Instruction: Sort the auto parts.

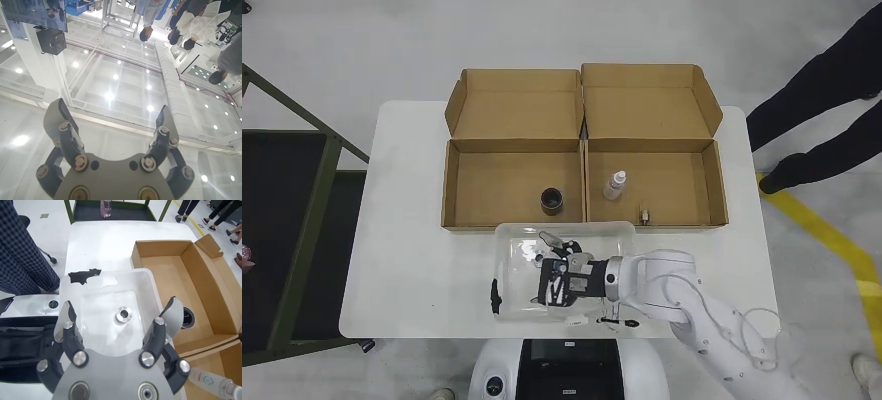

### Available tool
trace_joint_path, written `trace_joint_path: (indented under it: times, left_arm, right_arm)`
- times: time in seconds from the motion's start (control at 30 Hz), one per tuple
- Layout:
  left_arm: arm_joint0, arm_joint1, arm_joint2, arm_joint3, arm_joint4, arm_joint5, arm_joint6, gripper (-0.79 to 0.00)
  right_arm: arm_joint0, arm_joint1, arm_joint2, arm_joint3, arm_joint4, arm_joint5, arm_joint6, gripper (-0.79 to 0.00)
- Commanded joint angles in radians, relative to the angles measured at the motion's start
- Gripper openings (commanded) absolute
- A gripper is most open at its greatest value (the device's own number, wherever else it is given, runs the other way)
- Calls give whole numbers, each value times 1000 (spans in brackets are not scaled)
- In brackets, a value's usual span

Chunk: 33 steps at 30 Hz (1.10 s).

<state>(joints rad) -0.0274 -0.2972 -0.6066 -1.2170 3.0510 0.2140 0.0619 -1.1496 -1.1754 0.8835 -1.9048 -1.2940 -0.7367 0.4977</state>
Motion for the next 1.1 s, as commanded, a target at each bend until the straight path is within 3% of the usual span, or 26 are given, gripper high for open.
trace_joint_path:
  times: [0.0,0.93,1.07]
  left_arm:
    - [0,0,0,0,0,0,0,0]
    - [0,0,0,0,0,0,0,0]
    - [0,0,0,0,0,0,0,0]
  right_arm:
    - [10,-3,-15,23,-6,4,-2,-74]
    - [151,-54,-144,276,-69,66,-7,-206]
    - [162,-61,-156,296,-67,71,-8,-311]
